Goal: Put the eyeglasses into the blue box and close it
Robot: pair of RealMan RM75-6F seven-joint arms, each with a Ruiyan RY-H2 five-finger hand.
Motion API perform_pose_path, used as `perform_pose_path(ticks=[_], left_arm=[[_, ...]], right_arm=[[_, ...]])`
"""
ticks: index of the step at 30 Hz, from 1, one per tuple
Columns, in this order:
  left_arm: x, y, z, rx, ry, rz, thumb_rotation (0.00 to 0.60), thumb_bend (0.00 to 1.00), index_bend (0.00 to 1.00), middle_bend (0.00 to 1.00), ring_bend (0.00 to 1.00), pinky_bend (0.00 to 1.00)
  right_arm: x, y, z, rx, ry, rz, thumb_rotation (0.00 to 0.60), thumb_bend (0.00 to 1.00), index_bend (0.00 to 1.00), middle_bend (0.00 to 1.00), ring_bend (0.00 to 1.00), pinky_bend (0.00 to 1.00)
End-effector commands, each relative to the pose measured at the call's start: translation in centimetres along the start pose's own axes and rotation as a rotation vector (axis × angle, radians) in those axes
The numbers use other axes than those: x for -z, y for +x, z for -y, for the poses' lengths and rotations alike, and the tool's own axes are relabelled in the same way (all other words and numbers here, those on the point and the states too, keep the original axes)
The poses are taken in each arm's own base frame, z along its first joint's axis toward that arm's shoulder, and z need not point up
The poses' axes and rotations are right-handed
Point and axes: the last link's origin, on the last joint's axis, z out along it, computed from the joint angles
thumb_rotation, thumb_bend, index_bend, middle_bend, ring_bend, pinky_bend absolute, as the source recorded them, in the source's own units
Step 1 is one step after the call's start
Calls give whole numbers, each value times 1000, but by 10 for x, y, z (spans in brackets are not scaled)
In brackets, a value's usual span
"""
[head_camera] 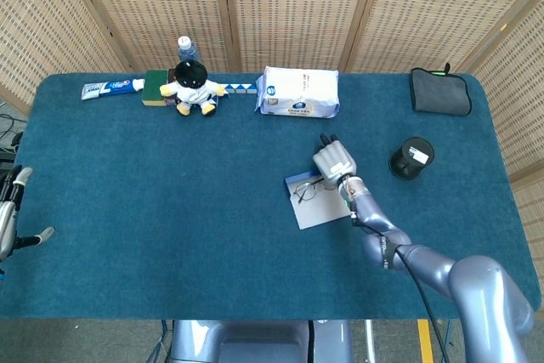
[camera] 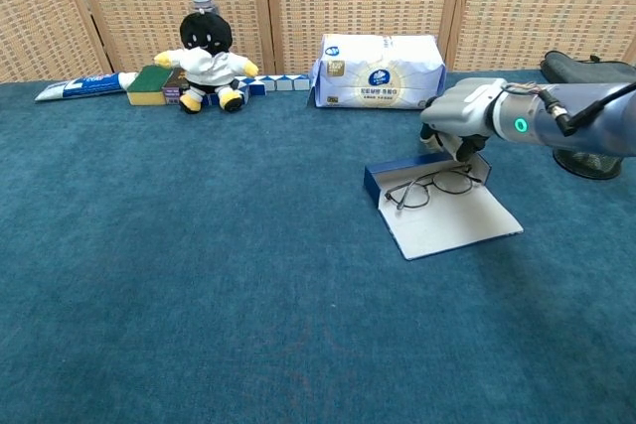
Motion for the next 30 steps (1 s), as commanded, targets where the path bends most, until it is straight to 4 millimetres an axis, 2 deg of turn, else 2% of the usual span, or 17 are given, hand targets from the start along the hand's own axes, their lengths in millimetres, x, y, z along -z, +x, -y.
perform_pose_path(ticks=[1,4,5,6,7,8,9,12,14,18,22,27,30], left_arm=[[0,-1,-1,-3,-3,3,600,0,0,0,0,0],[1,-2,-3,-9,-13,3,600,0,0,0,0,0],[2,-2,-4,-10,-16,2,600,0,0,0,0,0],[2,-2,-5,-11,-17,0,600,0,0,0,0,0],[2,-2,-5,-10,-18,0,600,0,0,0,0,0],[2,-2,-5,-10,-18,-1,600,0,0,0,0,0],[2,-2,-5,-11,-18,-1,600,0,0,0,0,0],[3,-2,-5,-11,-19,-2,600,0,0,0,0,0],[3,-2,-6,-11,-22,-3,600,0,0,0,0,0],[4,-3,-7,-12,-27,-2,600,0,0,0,0,0],[6,-4,-8,-17,-36,0,600,0,0,0,0,0],[8,-5,-11,-23,-52,0,600,0,0,0,0,0],[9,-6,-12,-24,-54,-1,600,0,0,0,0,0]], right_arm=[[16,-8,-16,0,-14,46,600,1000,439,308,17,155],[31,-6,-23,-29,-16,72,600,999,419,247,17,155],[35,-1,-24,-47,-19,48,600,955,373,164,11,155],[40,8,-24,-81,-30,-15,600,859,309,78,5,155],[43,12,-24,-100,-35,-59,600,777,267,35,1,155],[48,19,-25,-132,-41,-123,600,622,222,3,0,155],[51,20,-25,-150,-38,-161,600,490,195,0,0,155],[66,29,-30,-217,-27,-276,600,181,145,0,0,155],[80,30,-31,-249,-13,-354,600,84,138,0,0,155],[105,17,-27,-256,26,-438,600,53,140,0,0,155],[125,-9,-14,-216,95,-448,600,53,188,0,0,155],[142,-40,9,-126,191,-463,600,110,251,0,0,155],[144,-49,18,-111,212,-475,600,133,277,0,0,155]])
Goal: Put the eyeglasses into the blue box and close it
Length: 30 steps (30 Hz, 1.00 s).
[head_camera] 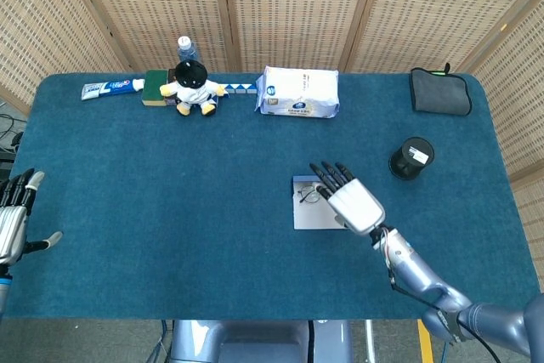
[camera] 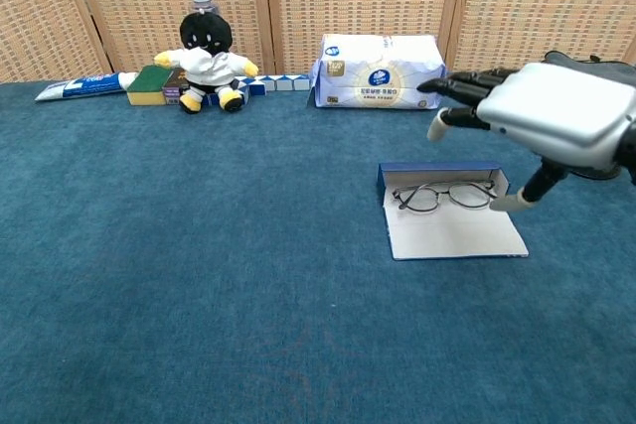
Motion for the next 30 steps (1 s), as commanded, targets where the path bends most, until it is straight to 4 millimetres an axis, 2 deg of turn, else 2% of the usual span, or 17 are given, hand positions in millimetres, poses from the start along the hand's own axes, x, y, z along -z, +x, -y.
perform_pose_path(ticks=[1,10,25,30], left_arm=[[1,0,0,-1,-2,-1,600,0,0,0,0,0],[2,0,0,1,-1,-3,600,0,0,0,0,0],[0,-1,2,2,9,-1,600,0,0,0,0,0],[-1,-1,2,2,13,4,600,0,0,0,0,0]], right_arm=[[13,-17,14,-1,37,-4,600,137,279,0,0,155],[14,-33,30,-5,69,2,600,156,321,0,0,155],[2,-52,34,-1,41,28,600,156,349,0,0,155],[-4,-53,34,-19,22,26,600,200,349,0,0,155]])
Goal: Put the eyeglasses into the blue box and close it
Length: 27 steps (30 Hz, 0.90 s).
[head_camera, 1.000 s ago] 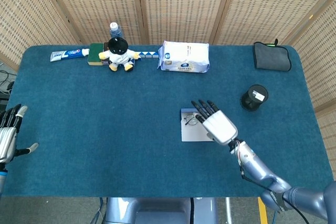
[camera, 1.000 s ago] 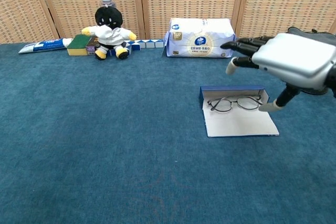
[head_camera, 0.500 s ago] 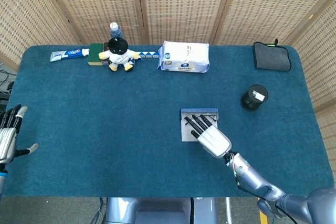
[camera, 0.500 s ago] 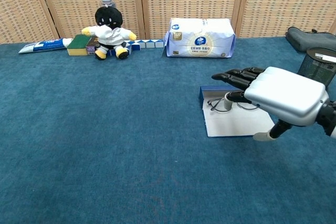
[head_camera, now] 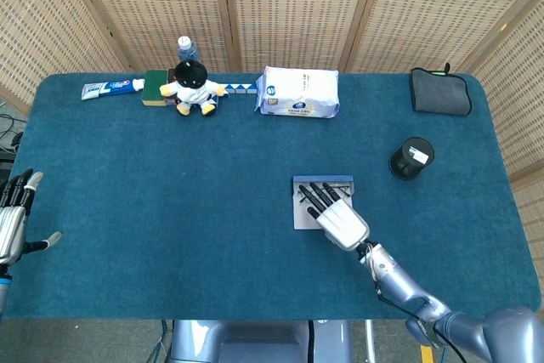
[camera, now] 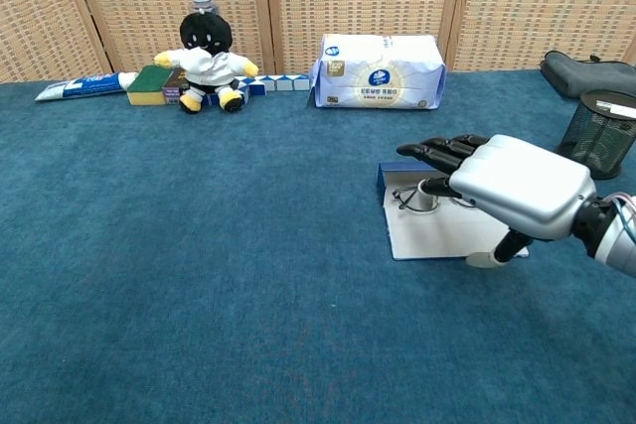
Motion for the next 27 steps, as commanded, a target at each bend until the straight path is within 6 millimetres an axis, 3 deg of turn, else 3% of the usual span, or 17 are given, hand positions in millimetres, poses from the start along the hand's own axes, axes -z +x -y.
perform_pose_path(ticks=[1,27], left_arm=[[0,0,0,0,2,0,600,0,0,0,0,0],[-1,1,1,5,9,1,600,0,0,0,0,0]], right_arm=[[-2,-1,0,-5,-5,3,600,202,349,0,0,155],[-6,-13,3,46,5,6,600,201,349,0,0,155]])
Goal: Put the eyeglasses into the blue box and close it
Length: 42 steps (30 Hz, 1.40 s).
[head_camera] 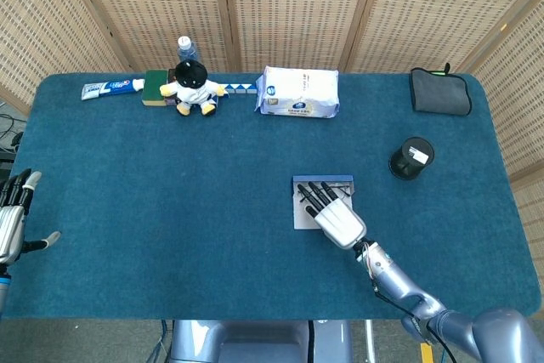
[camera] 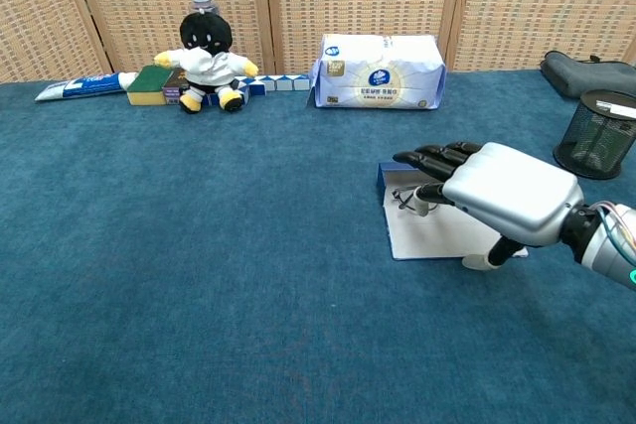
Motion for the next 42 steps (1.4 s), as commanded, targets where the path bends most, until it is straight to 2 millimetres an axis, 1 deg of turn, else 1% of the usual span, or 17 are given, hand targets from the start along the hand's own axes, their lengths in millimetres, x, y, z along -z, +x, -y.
perform_pose_path(ticks=[1,8,10,13,15,20,22,31,35,42], left_arm=[[0,0,0,0,0,0,600,0,0,0,0,0],[0,0,0,0,1,4,600,0,0,0,0,0],[0,0,0,0,1,3,600,0,0,0,0,0],[0,0,0,0,0,3,600,0,0,0,0,0],[0,0,0,0,0,3,600,0,0,0,0,0],[0,0,0,0,1,2,600,0,0,0,0,0],[0,0,0,-1,2,2,600,0,0,0,0,0],[-1,0,1,3,8,1,600,0,0,0,0,0],[-1,1,1,2,8,1,600,0,0,0,0,0],[-1,0,2,3,10,2,600,0,0,0,0,0]], right_arm=[[-1,-1,0,16,3,0,600,200,349,0,0,155],[-2,-5,0,23,4,9,600,208,349,0,0,155],[-2,-6,0,22,0,10,600,225,349,0,0,155],[-4,-6,-1,22,-11,6,600,281,373,0,0,155],[-5,-6,-2,23,-16,5,600,341,395,0,0,155],[-7,-7,-3,21,-32,-6,600,456,417,1,0,155],[-8,-6,-5,7,-43,-16,600,483,422,2,0,155],[-24,5,-14,-43,-107,-49,600,481,423,6,0,155],[-29,2,-16,-46,-117,-21,600,485,423,6,0,155],[-29,-6,-15,-59,-129,27,600,482,435,6,0,155]])
